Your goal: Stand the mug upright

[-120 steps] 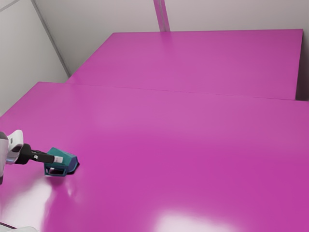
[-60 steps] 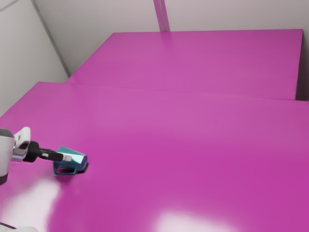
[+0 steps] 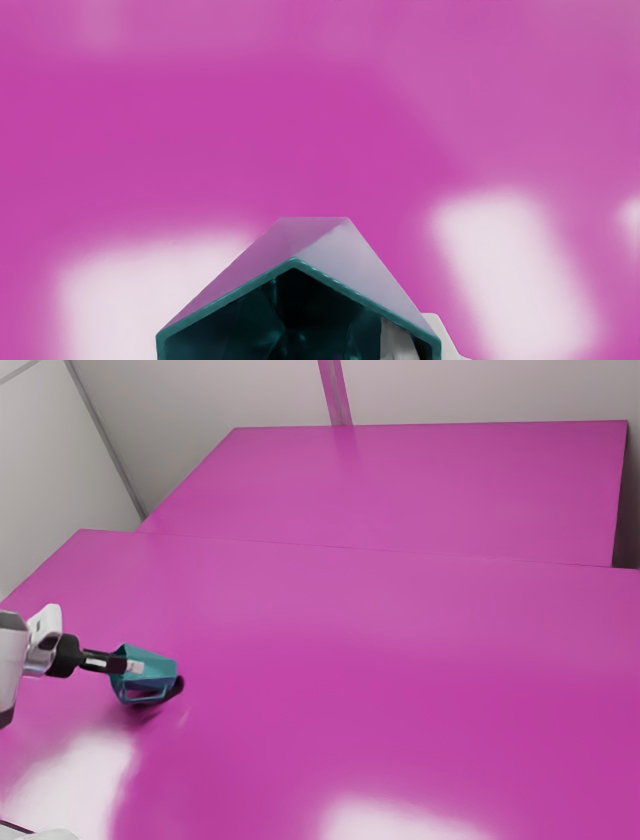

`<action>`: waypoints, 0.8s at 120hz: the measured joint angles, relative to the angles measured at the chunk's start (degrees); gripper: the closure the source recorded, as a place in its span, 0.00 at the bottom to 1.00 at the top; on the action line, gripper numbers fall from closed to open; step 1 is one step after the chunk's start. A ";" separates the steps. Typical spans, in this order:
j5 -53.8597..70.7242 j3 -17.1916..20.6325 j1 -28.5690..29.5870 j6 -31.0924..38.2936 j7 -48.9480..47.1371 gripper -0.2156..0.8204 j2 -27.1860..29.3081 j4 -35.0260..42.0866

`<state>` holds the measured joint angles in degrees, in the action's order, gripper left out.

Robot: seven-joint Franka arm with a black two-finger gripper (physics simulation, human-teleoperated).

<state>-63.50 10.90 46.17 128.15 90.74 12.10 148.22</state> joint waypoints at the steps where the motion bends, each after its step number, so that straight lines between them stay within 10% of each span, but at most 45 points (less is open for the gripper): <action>1: 0.03 0.11 -0.01 0.02 -0.09 0.94 0.09 -0.01; 46: 2.05 3.23 -0.02 0.59 -4.04 0.97 1.45 -1.00; 96: 38.87 7.95 -11.23 -0.54 -25.59 0.97 2.16 -10.94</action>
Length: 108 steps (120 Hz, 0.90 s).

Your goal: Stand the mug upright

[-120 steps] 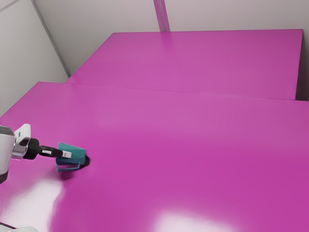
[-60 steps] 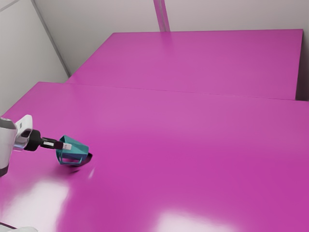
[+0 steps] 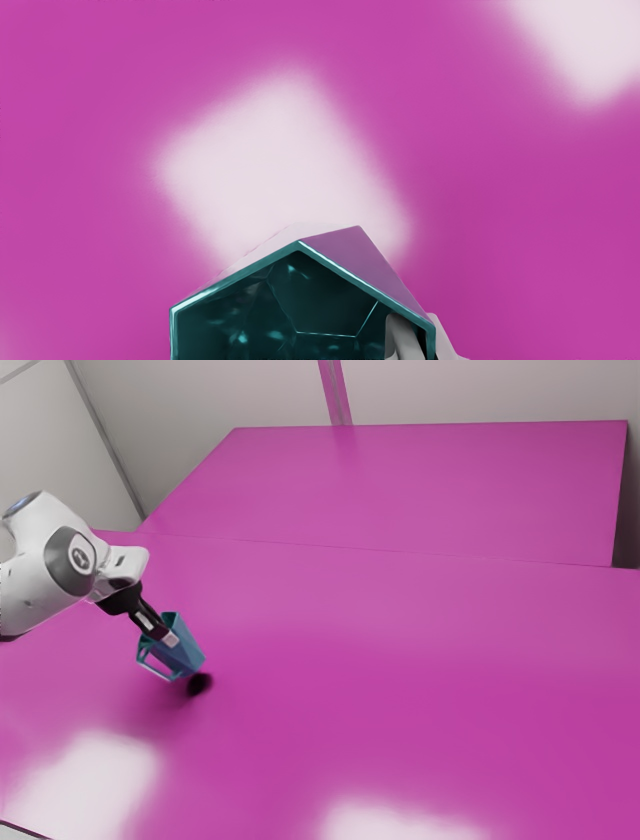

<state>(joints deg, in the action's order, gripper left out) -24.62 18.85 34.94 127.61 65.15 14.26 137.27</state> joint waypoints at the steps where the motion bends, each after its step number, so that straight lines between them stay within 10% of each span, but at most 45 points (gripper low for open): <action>1: 0.69 0.16 -0.20 -0.09 -0.56 0.97 -0.06 -0.23; 108: 18.09 -0.02 -14.78 -3.30 -41.38 0.97 -9.02 -7.78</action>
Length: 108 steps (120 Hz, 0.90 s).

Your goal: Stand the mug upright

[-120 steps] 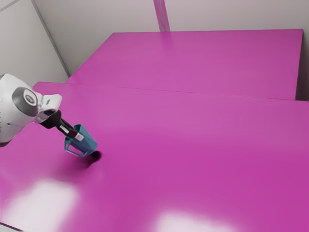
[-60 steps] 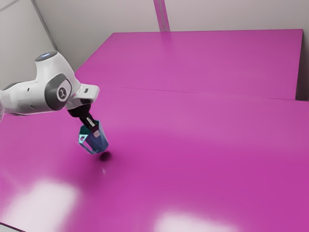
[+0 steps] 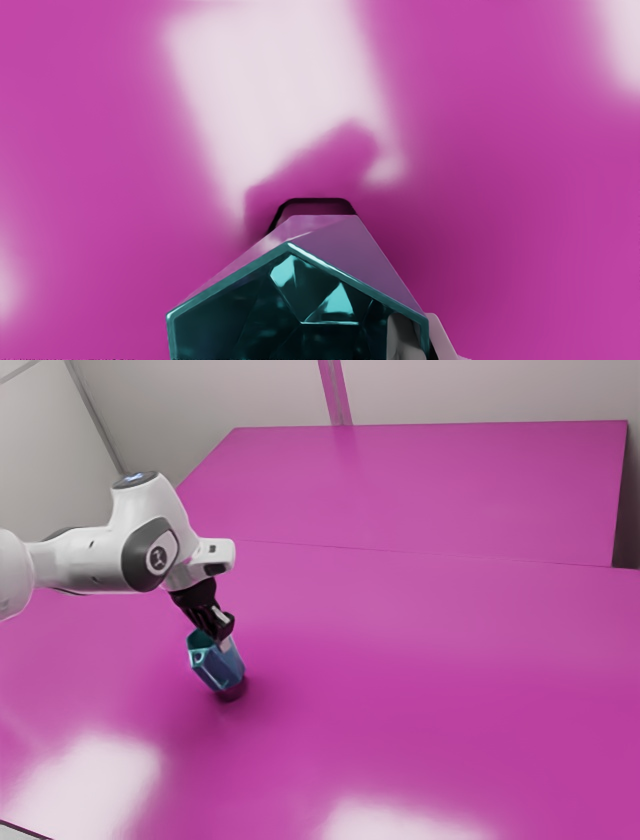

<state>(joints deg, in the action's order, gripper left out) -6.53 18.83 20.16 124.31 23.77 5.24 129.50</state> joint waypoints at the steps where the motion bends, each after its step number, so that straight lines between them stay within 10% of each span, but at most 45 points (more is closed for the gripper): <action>1: 0.03 0.00 -0.02 0.01 -0.21 0.97 -0.04 -0.01; 84: 0.96 0.01 -0.09 0.73 -10.73 0.97 -2.93 -0.10; 108: 0.76 -0.01 -0.17 0.67 -11.99 0.80 -3.27 -0.10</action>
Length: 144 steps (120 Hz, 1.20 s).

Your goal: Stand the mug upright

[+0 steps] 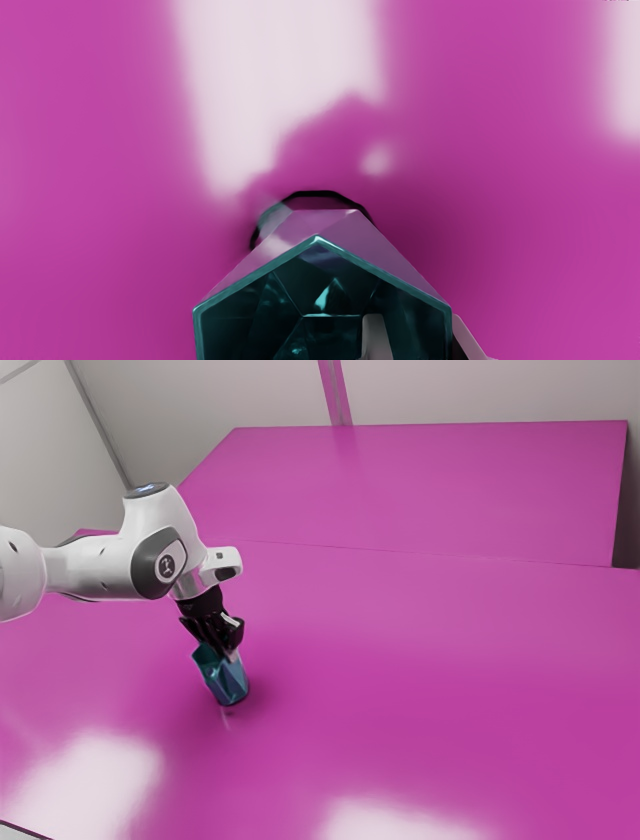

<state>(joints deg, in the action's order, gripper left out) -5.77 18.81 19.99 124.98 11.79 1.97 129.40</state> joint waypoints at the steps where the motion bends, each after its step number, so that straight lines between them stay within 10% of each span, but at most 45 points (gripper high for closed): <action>1: -0.01 0.00 0.00 0.00 -0.04 0.80 -0.01 0.00; 100: 0.21 -0.08 -0.04 -7.13 -4.14 0.33 -0.34 -9.59; 123: 3.02 -14.75 -15.03 -13.77 -4.13 0.26 -3.90 -25.28; 144: 5.23 -16.54 -17.38 -21.61 -2.95 0.23 -5.29 -39.03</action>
<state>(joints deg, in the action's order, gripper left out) -0.54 2.27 2.60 103.38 8.83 -3.32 90.37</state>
